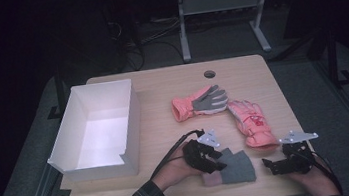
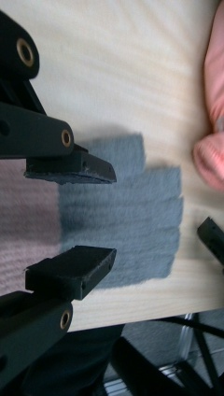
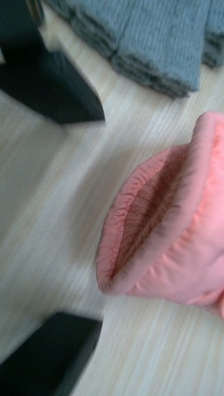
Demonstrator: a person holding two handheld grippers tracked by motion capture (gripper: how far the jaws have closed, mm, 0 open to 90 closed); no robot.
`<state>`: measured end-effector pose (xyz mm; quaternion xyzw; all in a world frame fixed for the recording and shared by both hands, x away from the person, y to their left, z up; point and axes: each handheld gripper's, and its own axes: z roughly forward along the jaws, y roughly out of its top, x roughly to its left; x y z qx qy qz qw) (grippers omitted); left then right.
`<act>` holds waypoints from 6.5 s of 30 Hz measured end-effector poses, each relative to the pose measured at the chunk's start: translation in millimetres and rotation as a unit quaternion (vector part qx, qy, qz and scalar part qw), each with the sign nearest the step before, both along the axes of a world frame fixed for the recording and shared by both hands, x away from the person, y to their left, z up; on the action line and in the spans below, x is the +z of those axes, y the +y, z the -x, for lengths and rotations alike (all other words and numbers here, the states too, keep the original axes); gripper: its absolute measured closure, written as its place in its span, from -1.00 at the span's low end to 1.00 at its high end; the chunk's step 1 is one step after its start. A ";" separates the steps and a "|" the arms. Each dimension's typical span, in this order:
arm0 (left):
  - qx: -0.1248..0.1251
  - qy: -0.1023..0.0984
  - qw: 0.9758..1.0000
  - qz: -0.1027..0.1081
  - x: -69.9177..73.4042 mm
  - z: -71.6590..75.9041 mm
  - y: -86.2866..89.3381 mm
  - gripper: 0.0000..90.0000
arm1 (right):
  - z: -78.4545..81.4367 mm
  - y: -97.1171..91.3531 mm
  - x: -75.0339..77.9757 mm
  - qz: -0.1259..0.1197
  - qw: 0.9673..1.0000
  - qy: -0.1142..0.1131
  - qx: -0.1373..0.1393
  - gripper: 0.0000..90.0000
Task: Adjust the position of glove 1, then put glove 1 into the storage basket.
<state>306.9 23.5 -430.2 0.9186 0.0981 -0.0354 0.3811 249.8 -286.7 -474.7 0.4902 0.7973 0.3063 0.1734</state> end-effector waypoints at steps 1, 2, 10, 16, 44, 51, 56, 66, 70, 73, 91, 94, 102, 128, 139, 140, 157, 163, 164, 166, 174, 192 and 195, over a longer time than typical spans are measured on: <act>0.002 -0.001 1.000 0.002 1.0 -1.8 2.9 0.41 | 2.3 0.0 3.1 -0.002 1.000 -0.006 -0.001 -0.64; 0.009 -0.005 1.000 0.000 2.6 -3.8 6.5 0.53 | 4.1 -0.2 6.6 -0.004 1.000 -0.009 -0.001 -0.53; 0.047 -0.006 0.999 -0.009 1.2 -18.1 25.6 0.99 | 22.0 9.0 25.8 -0.023 0.999 -0.016 0.031 0.52; 0.054 -0.002 0.998 -0.021 -7.0 -21.7 30.3 0.99 | 29.7 24.7 32.1 -0.054 0.995 -0.010 0.080 1.00; 0.097 0.023 0.994 -0.047 -16.8 -8.4 72.4 0.99 | -18.4 110.7 15.5 -0.040 0.984 0.012 0.176 1.00; 0.130 0.018 0.991 -0.011 -1.0 -3.0 80.3 0.87 | -23.0 109.7 19.7 -0.045 0.983 0.005 0.178 0.95; 0.133 0.018 0.991 0.005 6.2 4.7 67.6 0.24 | -21.2 97.3 25.1 -0.065 0.983 0.004 0.171 0.58; 0.135 0.013 0.990 -0.024 -6.1 6.2 32.7 -0.52 | -5.8 67.7 28.2 -0.083 0.986 -0.004 0.144 -0.08; 0.137 0.013 0.990 -0.041 -14.0 6.6 25.3 -0.61 | -0.2 57.5 26.4 -0.082 0.987 -0.005 0.135 -0.21; 0.139 0.012 0.989 -0.048 -20.4 6.5 22.6 -0.64 | 3.2 51.0 23.4 -0.082 0.988 -0.002 0.131 -0.30; 0.116 0.068 0.991 -0.027 -29.8 4.9 23.7 0.14 | 8.3 53.3 2.1 -0.058 0.983 0.002 0.172 -0.57; 0.108 0.075 0.991 -0.024 -29.7 3.7 23.8 0.38 | 9.4 55.3 1.0 -0.056 0.982 0.001 0.178 -0.58; 0.095 0.068 0.993 -0.023 -23.1 2.7 25.4 0.56 | 10.7 57.0 -1.9 -0.054 0.982 -0.007 0.180 -0.61; 0.132 0.049 0.990 0.023 65.9 -12.5 57.8 0.56 | 14.2 62.5 -5.8 -0.032 0.983 -0.027 0.180 -0.74; 0.152 0.023 0.988 0.026 111.8 -25.2 74.4 0.56 | 13.9 62.3 -5.7 -0.032 0.983 -0.028 0.180 -0.74; 0.152 0.019 0.988 0.025 115.4 -26.5 76.2 0.56 | 13.9 62.2 -5.8 -0.032 0.983 -0.029 0.180 -0.74; 0.203 -0.008 0.979 0.030 150.4 -46.5 118.8 0.55 | 14.2 62.4 -5.8 -0.033 0.983 -0.027 0.178 -0.74; 0.230 -0.014 0.972 0.037 157.0 -50.1 139.9 0.55 | 14.6 62.7 -6.4 -0.034 0.983 -0.029 0.175 -0.75; 0.236 -0.015 0.971 0.039 158.6 -50.5 144.1 0.55 | 14.6 62.7 -6.4 -0.034 0.984 -0.029 0.175 -0.75; 0.250 -0.019 0.967 0.040 161.7 -51.1 153.2 0.55 | 14.5 62.8 -6.4 -0.033 0.984 -0.030 0.175 -0.75; 0.312 -0.026 0.948 0.050 170.0 -50.6 197.6 0.55 | 13.8 63.6 -6.6 -0.032 0.984 -0.028 0.175 -0.80; 0.434 -0.016 0.900 0.033 133.5 -66.4 284.2 0.55 | 13.8 63.4 -6.8 -0.030 0.983 -0.029 0.176 -0.80; 0.449 -0.011 0.893 0.027 122.2 -70.7 290.9 0.55 | 13.9 63.4 -6.7 -0.030 0.983 -0.029 0.176 -0.80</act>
